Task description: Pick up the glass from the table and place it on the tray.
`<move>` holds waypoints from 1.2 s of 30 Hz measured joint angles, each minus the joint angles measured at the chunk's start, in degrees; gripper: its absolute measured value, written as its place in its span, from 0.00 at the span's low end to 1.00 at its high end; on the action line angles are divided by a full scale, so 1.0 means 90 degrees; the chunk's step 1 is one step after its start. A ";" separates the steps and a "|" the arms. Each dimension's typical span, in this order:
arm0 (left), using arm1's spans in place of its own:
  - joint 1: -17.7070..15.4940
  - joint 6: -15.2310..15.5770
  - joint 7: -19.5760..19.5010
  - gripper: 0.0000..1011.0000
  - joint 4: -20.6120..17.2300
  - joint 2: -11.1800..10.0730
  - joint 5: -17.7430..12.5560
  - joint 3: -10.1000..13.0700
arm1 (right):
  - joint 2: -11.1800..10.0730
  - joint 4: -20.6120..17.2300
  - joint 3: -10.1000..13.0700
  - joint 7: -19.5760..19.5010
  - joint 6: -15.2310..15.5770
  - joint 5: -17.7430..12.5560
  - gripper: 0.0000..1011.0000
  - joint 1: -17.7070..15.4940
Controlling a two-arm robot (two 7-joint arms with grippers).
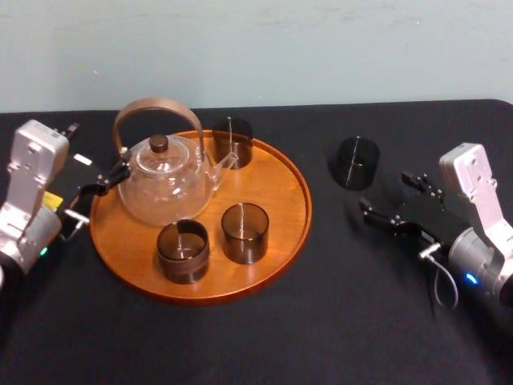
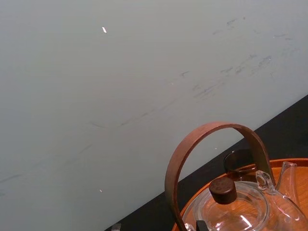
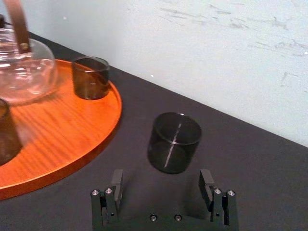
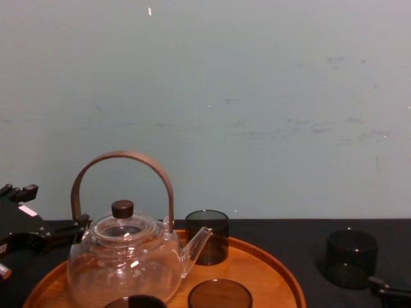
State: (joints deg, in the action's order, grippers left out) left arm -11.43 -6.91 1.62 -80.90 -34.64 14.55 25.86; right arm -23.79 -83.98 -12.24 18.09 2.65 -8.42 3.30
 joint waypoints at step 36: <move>0.0000 0.0000 0.0000 1.00 0.0000 0.0000 0.0000 0.0000 | 0.0495 0.1591 -0.0193 0.0165 -0.0123 0.0211 0.99 0.1275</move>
State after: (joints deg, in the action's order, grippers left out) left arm -11.43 -6.91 1.62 -80.90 -34.65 14.55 25.86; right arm -19.33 -69.67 -13.98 19.58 1.54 -6.52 14.78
